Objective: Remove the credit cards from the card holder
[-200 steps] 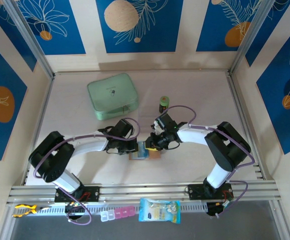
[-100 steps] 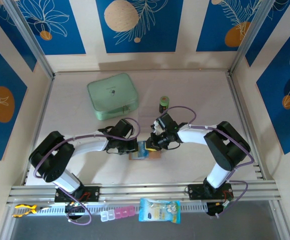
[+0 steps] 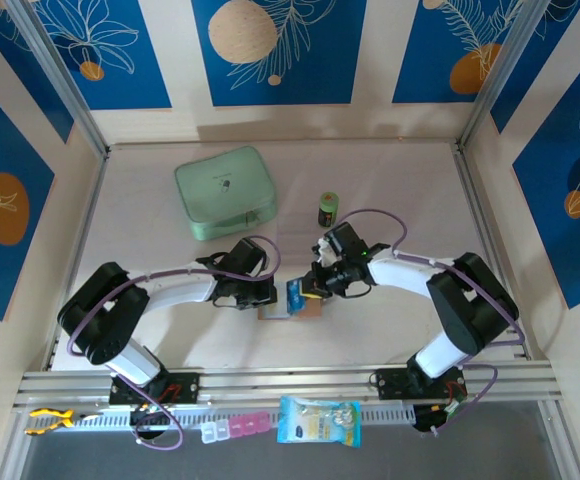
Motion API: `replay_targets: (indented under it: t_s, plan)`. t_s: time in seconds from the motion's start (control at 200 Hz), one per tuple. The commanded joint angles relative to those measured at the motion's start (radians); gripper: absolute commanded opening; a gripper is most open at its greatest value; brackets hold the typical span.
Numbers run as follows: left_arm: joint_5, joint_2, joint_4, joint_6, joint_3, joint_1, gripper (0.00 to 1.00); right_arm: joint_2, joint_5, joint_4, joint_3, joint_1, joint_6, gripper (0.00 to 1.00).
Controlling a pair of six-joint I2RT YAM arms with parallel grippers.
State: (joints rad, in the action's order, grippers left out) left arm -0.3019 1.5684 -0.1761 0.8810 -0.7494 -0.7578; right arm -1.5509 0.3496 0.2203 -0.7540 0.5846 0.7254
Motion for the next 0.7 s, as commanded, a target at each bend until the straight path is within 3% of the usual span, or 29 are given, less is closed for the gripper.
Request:
replay_targets:
  t_s: [0.0,0.22,0.46,0.69]
  plan:
    - [0.033,0.008,-0.054,-0.002,-0.003,-0.009,0.00,0.046,-0.022,0.111,0.004,-0.013,-0.052,0.07]
    - [0.037,-0.032,-0.087,-0.010,-0.036,-0.009,0.00,0.087,-0.049,0.215,-0.056,-0.030,-0.137,0.00]
    - [0.054,-0.080,-0.076,-0.006,-0.032,-0.008,0.00,0.113,-0.082,0.273,-0.126,-0.040,-0.273,0.00]
    - [0.111,-0.182,-0.049,0.008,0.024,-0.006,0.01,0.089,-0.091,0.401,-0.258,-0.045,-0.567,0.00]
